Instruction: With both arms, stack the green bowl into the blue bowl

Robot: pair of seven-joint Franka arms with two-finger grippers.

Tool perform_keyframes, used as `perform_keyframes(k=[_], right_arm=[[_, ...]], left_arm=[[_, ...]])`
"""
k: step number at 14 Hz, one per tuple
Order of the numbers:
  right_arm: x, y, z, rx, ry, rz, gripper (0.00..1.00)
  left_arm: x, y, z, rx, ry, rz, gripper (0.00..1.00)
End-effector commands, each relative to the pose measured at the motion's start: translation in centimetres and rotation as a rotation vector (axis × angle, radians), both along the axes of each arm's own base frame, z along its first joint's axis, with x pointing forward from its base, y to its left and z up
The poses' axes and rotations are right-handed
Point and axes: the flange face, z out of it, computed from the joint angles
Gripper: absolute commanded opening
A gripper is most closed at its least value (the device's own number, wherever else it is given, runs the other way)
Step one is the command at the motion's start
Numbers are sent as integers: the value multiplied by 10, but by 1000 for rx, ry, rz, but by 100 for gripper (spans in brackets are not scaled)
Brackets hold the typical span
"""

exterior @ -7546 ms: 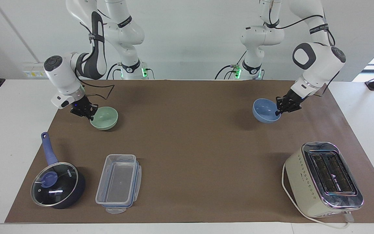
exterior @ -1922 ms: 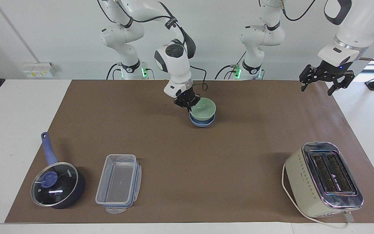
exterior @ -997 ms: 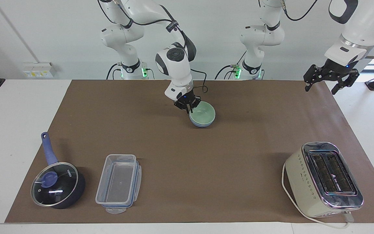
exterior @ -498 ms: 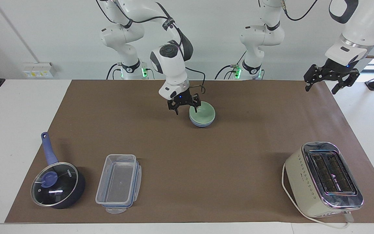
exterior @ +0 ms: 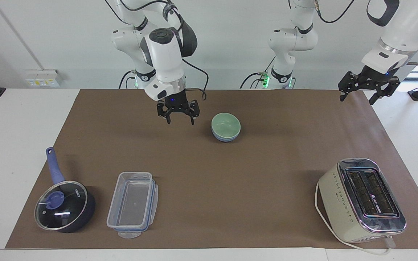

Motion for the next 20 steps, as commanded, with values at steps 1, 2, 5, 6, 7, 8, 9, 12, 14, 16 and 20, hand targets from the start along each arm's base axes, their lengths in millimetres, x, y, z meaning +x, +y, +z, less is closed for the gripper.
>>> perform_keyframes(k=[1, 2, 5, 6, 7, 8, 9, 12, 14, 16, 20], right_arm=[[2, -29, 35, -29, -14, -13, 100], [2, -39, 47, -32, -13, -19, 100], [4, -73, 91, -34, 0, -36, 100], [5, -83, 105, -35, 6, -38, 100], [6, -92, 111, -38, 20, -40, 100], [6, -99, 115, -41, 24, -37, 100], [6, -106, 115, -44, 35, -42, 100], [-5, -129, 136, -42, 13, -81, 100], [-9, -150, 153, -44, 20, -99, 100], [-13, -171, 172, -61, 58, -12, 100], [-16, -195, 161, -66, 96, 16, 100]], left_arm=[[-4, 1, 3, -12, 13, 11, 100], [-4, -3, 2, -11, 16, 3, 100], [-5, -5, 2, -12, 16, 0, 100], [-5, -7, 2, -12, 16, -4, 100], [-5, -7, 2, -12, 16, -3, 100], [-6, -7, 2, -12, 21, -3, 100], [-8, -7, 1, -11, 33, -3, 100], [-12, -6, 6, -13, 31, -4, 100], [-12, -5, 7, -12, 27, -1, 100], [-12, -5, 6, -12, 33, -1, 100], [-11, -4, 6, -12, 30, -1, 100]])
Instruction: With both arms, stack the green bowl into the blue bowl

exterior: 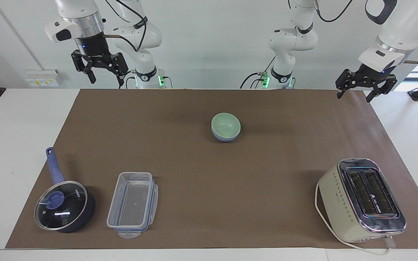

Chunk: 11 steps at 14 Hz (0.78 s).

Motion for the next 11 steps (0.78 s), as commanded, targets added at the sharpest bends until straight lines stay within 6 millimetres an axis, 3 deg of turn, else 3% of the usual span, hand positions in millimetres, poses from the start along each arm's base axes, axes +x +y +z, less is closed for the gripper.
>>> perform_keyframes(k=[1, 7, 11], right_arm=[[1, -9, -11, 0, 34, 12, 100], [-1, -7, -13, -3, 51, 57, 100], [-2, -26, -16, -2, 62, 51, 100]], left_arm=[[-5, 3, 4, -11, 5, 11, 100], [-5, 3, 4, -11, 6, 11, 100], [-5, 2, 4, -11, 5, 10, 100]])
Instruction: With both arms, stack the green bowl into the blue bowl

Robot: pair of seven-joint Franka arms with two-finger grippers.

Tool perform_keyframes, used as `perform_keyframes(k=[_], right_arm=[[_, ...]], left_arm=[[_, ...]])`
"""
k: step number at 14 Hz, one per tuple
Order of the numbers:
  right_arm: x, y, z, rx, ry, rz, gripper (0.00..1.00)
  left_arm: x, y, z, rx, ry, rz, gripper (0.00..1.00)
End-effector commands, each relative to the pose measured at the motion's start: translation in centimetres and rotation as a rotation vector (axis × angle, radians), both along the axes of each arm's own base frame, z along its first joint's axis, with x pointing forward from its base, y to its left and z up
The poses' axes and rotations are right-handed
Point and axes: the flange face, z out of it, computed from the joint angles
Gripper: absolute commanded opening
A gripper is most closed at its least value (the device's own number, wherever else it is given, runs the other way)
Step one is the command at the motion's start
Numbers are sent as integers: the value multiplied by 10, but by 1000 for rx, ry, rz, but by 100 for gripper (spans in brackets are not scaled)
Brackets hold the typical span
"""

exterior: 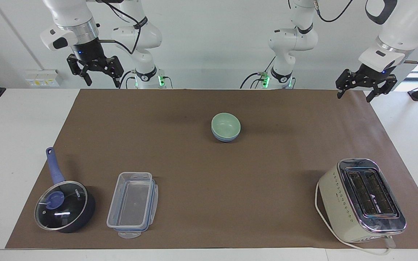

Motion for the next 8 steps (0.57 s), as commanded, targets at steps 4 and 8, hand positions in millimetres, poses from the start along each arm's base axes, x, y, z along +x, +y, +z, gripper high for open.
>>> perform_keyframes(k=[4, 8], right_arm=[[-3, -24, -3, 5, 10, -14, 100], [-3, -24, -2, 5, 7, -12, 100]], left_arm=[[-5, 2, 5, -11, 3, 11, 100], [-5, 2, 5, -11, 3, 7, 100]])
